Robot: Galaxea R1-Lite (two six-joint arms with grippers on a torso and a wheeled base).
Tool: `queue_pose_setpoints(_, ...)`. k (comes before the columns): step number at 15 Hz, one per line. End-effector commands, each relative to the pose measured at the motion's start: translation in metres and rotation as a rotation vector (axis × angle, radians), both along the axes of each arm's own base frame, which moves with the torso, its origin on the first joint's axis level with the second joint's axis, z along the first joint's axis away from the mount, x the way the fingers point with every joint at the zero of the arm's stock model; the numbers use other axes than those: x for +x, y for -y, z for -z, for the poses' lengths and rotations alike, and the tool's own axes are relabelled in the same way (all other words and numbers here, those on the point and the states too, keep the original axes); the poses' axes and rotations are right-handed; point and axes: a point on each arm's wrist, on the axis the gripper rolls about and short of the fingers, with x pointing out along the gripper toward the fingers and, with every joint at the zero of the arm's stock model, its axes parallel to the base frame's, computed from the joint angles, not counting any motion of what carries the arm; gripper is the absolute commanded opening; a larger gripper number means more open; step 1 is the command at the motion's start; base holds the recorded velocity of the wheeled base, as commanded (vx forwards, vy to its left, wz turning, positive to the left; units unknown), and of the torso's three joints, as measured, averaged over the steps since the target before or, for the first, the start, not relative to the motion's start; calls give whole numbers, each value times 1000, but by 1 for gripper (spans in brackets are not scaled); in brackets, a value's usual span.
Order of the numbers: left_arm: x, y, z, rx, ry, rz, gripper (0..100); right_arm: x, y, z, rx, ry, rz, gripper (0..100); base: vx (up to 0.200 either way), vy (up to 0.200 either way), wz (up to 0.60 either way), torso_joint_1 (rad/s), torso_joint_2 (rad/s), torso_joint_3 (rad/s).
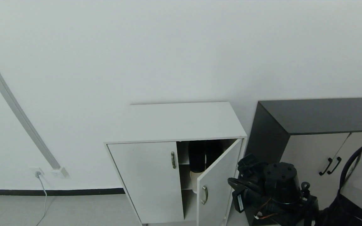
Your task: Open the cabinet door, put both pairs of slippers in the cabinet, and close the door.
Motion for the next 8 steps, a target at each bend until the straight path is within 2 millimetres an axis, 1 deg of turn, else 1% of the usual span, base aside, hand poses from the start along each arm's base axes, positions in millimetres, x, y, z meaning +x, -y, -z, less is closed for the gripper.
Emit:
queue_pose_setpoints(1,0,0,0,-1,0,0,0,-3,0,9,-18,-22,-5,0,0,0,0,0,0,0)
queue_pose_setpoints(5,0,0,0,-2,0,-2,0,5,-6,28,-9,-18,1,0,0,0,0,0,0,0)
queue_pose_setpoints(8,0,0,0,-2,0,-2,0,15,-11,37,-5,-11,8,0,0,0,0,0,0,0)
